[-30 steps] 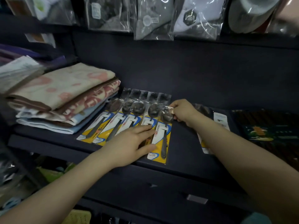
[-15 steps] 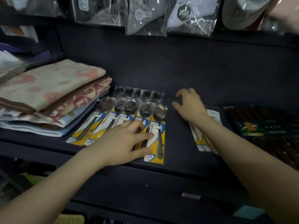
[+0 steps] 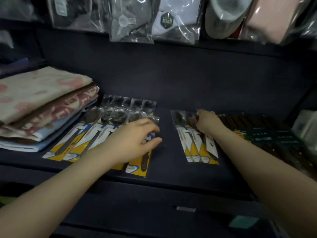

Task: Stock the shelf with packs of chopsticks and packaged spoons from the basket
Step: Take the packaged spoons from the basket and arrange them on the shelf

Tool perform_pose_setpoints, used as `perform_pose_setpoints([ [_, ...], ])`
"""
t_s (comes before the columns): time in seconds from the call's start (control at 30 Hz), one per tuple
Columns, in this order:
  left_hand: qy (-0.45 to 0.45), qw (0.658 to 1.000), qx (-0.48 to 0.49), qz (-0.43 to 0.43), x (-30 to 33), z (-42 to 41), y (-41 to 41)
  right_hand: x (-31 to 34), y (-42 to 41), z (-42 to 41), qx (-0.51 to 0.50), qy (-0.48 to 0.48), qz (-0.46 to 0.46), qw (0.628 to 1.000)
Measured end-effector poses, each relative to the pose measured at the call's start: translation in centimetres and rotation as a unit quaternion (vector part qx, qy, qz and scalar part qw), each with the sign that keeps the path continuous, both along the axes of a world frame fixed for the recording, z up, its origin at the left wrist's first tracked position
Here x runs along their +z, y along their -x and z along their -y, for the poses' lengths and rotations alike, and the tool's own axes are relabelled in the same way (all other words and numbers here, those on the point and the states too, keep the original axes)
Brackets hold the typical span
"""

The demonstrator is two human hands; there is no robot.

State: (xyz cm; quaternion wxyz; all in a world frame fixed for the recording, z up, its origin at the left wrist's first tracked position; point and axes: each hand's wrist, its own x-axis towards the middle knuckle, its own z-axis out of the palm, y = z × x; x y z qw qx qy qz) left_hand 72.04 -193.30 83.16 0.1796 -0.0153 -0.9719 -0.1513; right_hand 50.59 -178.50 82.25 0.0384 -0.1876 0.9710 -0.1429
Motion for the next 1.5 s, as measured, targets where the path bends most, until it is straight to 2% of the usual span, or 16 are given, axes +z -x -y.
perform_pose_setpoints([
  [0.1,-0.034,0.999,-0.019,-0.017,0.3,-1.0,1.6,2.3,-0.5,-1.5,0.018,0.055,-0.061,0.996],
  [0.2,-0.119,0.992,-0.013,-0.032,0.9,-2.0,3.1,5.0,-1.8,-2.8,0.061,0.212,-0.088,0.971],
  [0.27,-0.212,0.977,-0.003,-0.026,1.5,-2.7,4.1,6.4,-3.4,-2.4,0.084,0.377,-0.006,0.923],
  [0.33,-0.337,0.942,-0.003,-0.012,2.1,-3.3,4.9,7.1,-4.9,-1.2,0.100,0.512,0.103,0.847],
  [0.4,-0.433,0.901,-0.025,-0.010,2.6,-3.6,5.2,7.4,-5.9,0.3,0.111,0.592,0.172,0.780],
  [0.43,-0.441,0.897,-0.033,-0.008,2.8,-3.6,5.2,7.5,-6.2,0.9,0.117,0.601,0.192,0.767],
  [0.47,-0.445,0.895,-0.042,-0.003,2.9,-3.5,5.1,7.5,-6.3,1.4,0.128,0.590,0.198,0.772],
  [0.57,-0.447,0.894,-0.022,0.017,2.6,-2.5,5.0,7.0,-5.4,2.8,0.152,0.495,0.142,0.844],
  [0.6,-0.405,0.914,-0.008,0.012,2.3,-1.7,5.3,6.8,-4.8,3.3,0.141,0.470,0.111,0.864],
  [0.67,-0.219,0.975,0.033,-0.002,1.7,0.5,6.2,6.3,-3.4,4.3,0.115,0.437,0.068,0.889],
  [0.7,-0.117,0.992,0.047,0.001,1.7,1.6,6.5,6.1,-2.7,4.7,0.105,0.425,0.060,0.897],
  [0.77,0.018,0.998,0.048,0.033,1.8,3.6,7.2,5.6,-1.6,5.4,0.095,0.392,0.041,0.914],
  [0.87,0.078,0.992,0.028,0.099,2.1,5.0,8.2,5.1,-0.8,6.0,0.090,0.333,0.007,0.939],
  [1.03,0.076,0.981,-0.016,0.179,1.7,5.4,9.5,4.3,0.0,7.3,0.075,0.295,0.006,0.953],
  [1.3,-0.108,0.982,-0.038,0.148,1.2,7.5,9.7,3.8,0.9,8.2,0.016,0.292,0.022,0.956],
  [1.5,-0.150,0.978,-0.060,0.132,0.9,8.2,9.9,2.7,0.7,11.2,0.010,0.289,0.086,0.953],
])
